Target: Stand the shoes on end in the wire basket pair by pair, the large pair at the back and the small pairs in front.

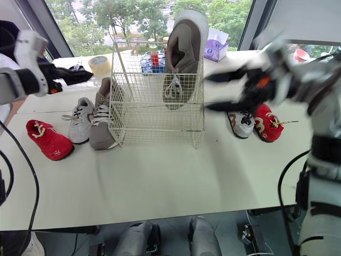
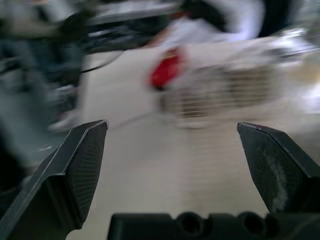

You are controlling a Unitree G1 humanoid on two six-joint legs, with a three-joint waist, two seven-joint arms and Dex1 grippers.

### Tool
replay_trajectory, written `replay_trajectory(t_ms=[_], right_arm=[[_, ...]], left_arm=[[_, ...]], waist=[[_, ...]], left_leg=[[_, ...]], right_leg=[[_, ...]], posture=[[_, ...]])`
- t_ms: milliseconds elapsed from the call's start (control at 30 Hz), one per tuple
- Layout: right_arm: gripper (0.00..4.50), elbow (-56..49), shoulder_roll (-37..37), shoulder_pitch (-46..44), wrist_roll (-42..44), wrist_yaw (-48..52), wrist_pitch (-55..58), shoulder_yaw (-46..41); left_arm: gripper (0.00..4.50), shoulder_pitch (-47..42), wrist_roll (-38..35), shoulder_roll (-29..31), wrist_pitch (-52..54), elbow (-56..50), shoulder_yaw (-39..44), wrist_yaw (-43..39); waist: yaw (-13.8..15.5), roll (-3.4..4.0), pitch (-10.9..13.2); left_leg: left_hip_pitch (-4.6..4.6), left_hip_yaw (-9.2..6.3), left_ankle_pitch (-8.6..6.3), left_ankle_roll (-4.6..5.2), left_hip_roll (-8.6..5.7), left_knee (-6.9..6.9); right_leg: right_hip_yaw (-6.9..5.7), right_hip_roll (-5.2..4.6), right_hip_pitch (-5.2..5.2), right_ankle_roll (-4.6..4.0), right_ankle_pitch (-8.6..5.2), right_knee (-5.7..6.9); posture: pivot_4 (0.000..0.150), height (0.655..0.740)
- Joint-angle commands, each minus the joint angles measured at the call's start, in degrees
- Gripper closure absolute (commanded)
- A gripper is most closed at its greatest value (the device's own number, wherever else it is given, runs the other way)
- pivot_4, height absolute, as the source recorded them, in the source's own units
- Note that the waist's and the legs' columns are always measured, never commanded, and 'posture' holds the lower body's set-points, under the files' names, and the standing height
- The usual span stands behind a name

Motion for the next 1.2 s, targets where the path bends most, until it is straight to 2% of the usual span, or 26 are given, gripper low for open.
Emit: replay_trajectory(t_ms=[33, 167, 300, 533, 633, 767, 833, 900, 1067, 1133, 1200], right_arm=[[0.00, -8.65, -0.47, 3.29, 2.87, -6.50, 1.15, -1.30], [0.00, -12.04, -0.22, 6.75, 3.48, -13.51, 1.97, -0.89], [0.00, -13.82, -0.33, 9.25, 3.87, -18.11, 1.43, -0.67], [0.00, -13.49, 1.11, 9.21, 4.21, -23.79, -0.31, 0.10], [0.00, -12.95, 1.38, 9.15, 3.48, -25.60, -1.18, 0.59], [0.00, -11.24, 1.62, 8.74, 3.22, -27.26, -2.70, 0.97], [0.00, -10.40, 2.08, 8.31, 3.31, -27.94, -3.25, 1.39], [0.00, -10.00, 2.17, 8.24, 3.87, -28.17, -3.48, 1.34], [0.00, -8.72, 3.04, 6.87, 8.74, -29.74, -2.74, -3.36], [0.00, -7.27, 3.86, 5.78, 13.71, -31.54, -1.80, -7.72], [0.00, -5.99, 4.03, 5.04, 17.49, -33.43, -1.42, -11.42]], left_arm=[[0.03, -7.08, 10.91, -2.47, -4.92, 13.11, -6.93, -7.73], [0.03, -14.33, 20.92, -7.80, -12.31, 29.16, -11.52, -13.46], [0.03, -17.94, 26.79, -12.99, -19.80, 40.93, -10.30, -13.74], [0.03, -17.37, 32.60, -20.01, -27.29, 50.51, -6.64, -10.14], [1.29, -15.90, 34.05, -21.59, -29.74, 51.60, -4.30, -7.51], [3.20, -14.85, 34.12, -22.58, -29.55, 52.09, -0.21, -5.41], [3.87, -14.88, 33.30, -22.54, -29.42, 51.93, 2.43, -4.26], [4.07, -15.87, 31.62, -21.74, -29.56, 51.48, 6.14, -2.32], [4.07, -21.52, 24.74, -16.77, -34.73, 48.81, 19.48, 6.22], [4.07, -23.61, 24.84, -15.05, -40.48, 45.07, 21.42, 8.54], [4.07, -27.16, 23.09, -13.62, -38.89, 43.33, 24.09, 10.02]], waist=[[0.37, -0.10, 0.01], [0.74, -0.33, -0.04], [0.69, -0.36, -0.05], [0.65, -0.48, -0.01], [0.85, -0.49, -0.01], [0.78, -0.51, -0.03], [0.79, -0.52, -0.04], [0.78, -0.51, -0.04], [0.60, -0.71, 0.07], [0.61, -0.78, 0.10], [0.77, -0.82, 0.10]], left_leg=[[-0.03, 0.02, -0.02, 0.04, -0.03, 0.03], [-0.11, 0.02, -0.08, 0.14, -0.01, 0.09], [-0.18, 0.05, -0.14, 0.26, 0.00, 0.09], [-0.21, -0.03, -0.41, 0.74, 0.06, 0.27], [-0.21, -0.12, -0.49, 0.87, 0.09, 0.53], [-0.20, -0.15, -0.59, 1.04, 0.07, 0.81], [-0.19, -0.15, -0.60, 1.04, 0.07, 0.83], [-0.18, -0.15, -0.60, 1.04, 0.07, 0.82], [-0.26, -0.16, -0.59, 1.04, 0.08, 0.82], [-0.61, -0.16, -0.58, 1.02, 0.09, 0.85], [-1.22, -0.18, -0.27, 0.53, 0.09, 0.91]], right_leg=[[0.02, -0.01, -0.01, 0.00, 0.00, -0.01], [0.00, -0.01, -0.07, -0.02, -0.01, -0.07], [0.02, -0.04, -0.14, -0.02, -0.01, -0.07], [0.01, -0.09, -0.16, -0.01, -0.01, -0.04], [0.01, -0.16, -0.09, 0.00, -0.02, 0.03], [-0.01, -0.29, 0.07, 0.01, -0.01, 0.04], [-0.01, -0.31, 0.10, 0.01, -0.01, 0.04], [-0.01, -0.30, 0.09, 0.01, -0.01, 0.06], [-0.04, -0.30, 0.00, 0.02, 0.00, 0.10], [-0.04, -0.30, -0.36, 0.02, 0.03, 0.13], [-0.09, -0.24, -0.88, 0.07, 0.27, 0.22]], posture=[[0.150, 0.7400], [0.150, 0.7400], [0.150, 0.7400], [0.150, 0.7400], [0.150, 0.7400], [0.150, 0.7400], [0.150, 0.7400], [0.150, 0.7400], [0.150, 0.7400], [0.150, 0.7400], [0.150, 0.7400]])
